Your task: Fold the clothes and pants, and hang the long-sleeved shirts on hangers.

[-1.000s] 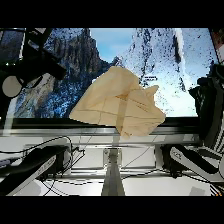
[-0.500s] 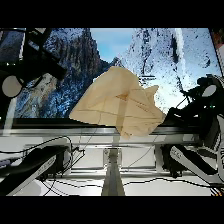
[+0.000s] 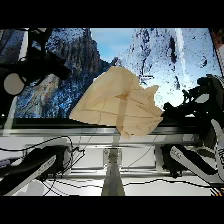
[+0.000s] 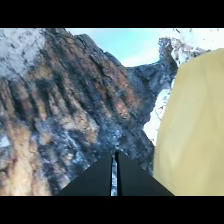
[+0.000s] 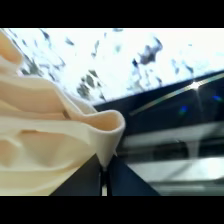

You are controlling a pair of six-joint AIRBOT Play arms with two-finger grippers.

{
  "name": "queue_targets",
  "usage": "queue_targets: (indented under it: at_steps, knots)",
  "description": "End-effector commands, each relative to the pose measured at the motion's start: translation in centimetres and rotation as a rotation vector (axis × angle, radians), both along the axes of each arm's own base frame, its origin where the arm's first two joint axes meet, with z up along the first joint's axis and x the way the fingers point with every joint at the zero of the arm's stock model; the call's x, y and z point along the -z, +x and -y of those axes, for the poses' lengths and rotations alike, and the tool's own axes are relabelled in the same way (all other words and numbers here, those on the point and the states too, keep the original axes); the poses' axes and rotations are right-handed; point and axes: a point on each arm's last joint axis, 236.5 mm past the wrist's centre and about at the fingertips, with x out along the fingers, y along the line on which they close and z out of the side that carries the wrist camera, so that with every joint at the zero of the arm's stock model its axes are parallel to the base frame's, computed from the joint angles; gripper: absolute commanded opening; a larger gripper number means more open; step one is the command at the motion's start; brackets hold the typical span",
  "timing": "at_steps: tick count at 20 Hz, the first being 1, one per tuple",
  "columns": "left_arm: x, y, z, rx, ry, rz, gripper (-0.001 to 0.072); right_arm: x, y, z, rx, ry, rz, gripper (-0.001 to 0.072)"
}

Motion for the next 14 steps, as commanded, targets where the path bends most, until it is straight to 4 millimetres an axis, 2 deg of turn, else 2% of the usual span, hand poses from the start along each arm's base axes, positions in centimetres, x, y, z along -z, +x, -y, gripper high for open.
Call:
queue_targets:
  at_steps: [1,4,6,8,10,12,14]
  knots:
    - [0.9,0.2,0.5,-0.134,-0.187,-0.099,0.004,-1.6,5.0,-1.1,0.065,0.062,0.2,0.0015]
    - [1.5,0.9,-0.8,-0.162,-0.121,-0.083,0.001,-5.7,10.3,-1.2,0.103,0.106,0.399,0.0015]
    - [1.9,1.6,-2.2,-0.18,-0.037,-0.059,0.001,-9.4,14.2,0.3,0.121,0.066,0.534,0.0015]
    - [2.8,1.8,-2.8,-0.198,-0.031,-0.086,0.0009,-13.6,17.6,1.5,0.091,-0.021,0.675,0.0015]
    - [4.7,1.7,-5.0,-0.255,-0.003,-0.163,0.0009,-17.7,20.5,2.1,0.029,-0.143,0.814,0.0015]
    - [7.5,0.8,-8.3,-0.344,0.024,-0.286,0.0008,-20.7,22.6,2.6,-0.038,-0.279,0.926,0.0014]
    - [11.3,-1.1,-9.9,-0.402,-0.057,-0.454,0.0008,-21.4,23.5,2.4,-0.062,-0.321,0.967,0.0015]
